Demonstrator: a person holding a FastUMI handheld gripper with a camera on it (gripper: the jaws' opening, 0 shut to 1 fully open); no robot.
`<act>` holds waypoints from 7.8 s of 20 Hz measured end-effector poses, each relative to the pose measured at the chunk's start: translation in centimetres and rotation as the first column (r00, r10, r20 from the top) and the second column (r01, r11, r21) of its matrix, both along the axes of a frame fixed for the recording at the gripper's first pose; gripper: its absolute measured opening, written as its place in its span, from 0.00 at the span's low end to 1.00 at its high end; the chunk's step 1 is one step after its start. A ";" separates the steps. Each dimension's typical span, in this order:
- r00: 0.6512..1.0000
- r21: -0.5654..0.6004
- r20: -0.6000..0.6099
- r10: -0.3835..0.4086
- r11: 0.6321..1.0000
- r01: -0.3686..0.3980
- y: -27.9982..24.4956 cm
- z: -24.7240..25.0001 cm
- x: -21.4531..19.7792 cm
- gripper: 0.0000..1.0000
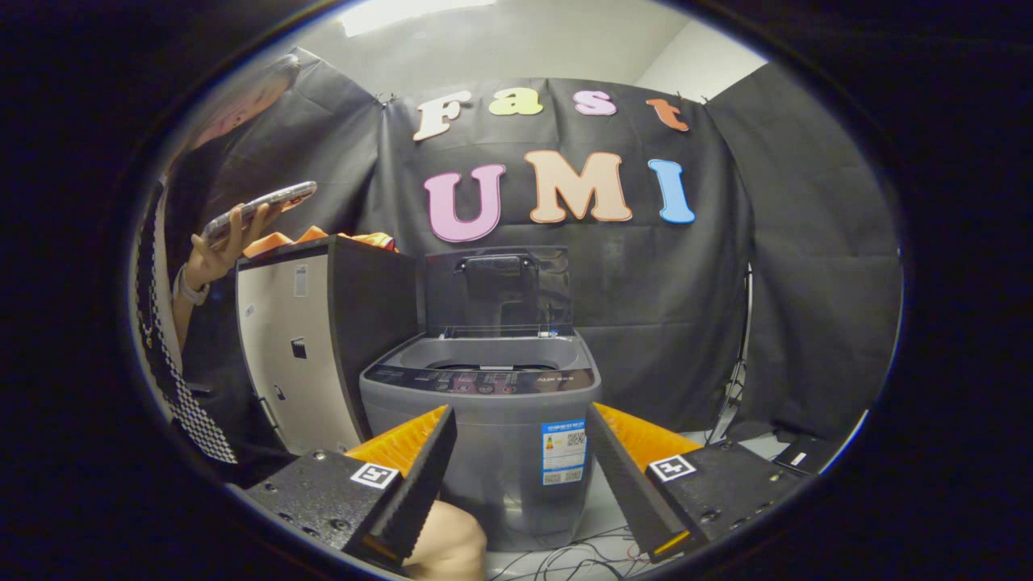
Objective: Put the clothes into the washing machine and then close the washing machine lid.
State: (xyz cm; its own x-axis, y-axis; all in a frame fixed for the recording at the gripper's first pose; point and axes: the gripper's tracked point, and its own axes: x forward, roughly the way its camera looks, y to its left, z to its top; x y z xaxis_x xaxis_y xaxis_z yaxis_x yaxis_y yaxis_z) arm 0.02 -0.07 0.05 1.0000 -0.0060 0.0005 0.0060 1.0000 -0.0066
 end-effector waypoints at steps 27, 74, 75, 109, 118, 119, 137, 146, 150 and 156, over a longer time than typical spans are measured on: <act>0.983 -0.004 0.176 0.044 0.999 -0.044 7.8 19.6 13.3 0.97; 0.588 0.019 -0.576 0.568 0.728 -0.685 46.7 17.7 30.0 0.64; 0.577 0.024 -0.580 0.575 0.720 -0.693 47.3 17.3 29.6 0.49; 0.989 -0.155 -0.122 -0.080 0.986 0.061 44.7 25.4 31.1 0.00; 0.979 -0.172 -0.200 -0.034 0.985 -0.001 46.8 21.4 34.3 0.00; 0.978 -0.174 -0.203 -0.039 0.985 0.003 46.8 21.1 35.0 0.00; 0.932 -0.101 -0.360 -0.040 0.995 0.004 48.5 12.2 46.8 0.98; 0.953 -0.044 -0.304 0.001 0.999 -0.015 48.6 12.4 46.9 0.98; 0.952 -0.045 -0.304 0.014 0.999 -0.029 48.7 12.3 46.8 0.99; 0.939 -0.039 -0.344 0.022 0.999 -0.038 48.4 12.1 47.3 0.98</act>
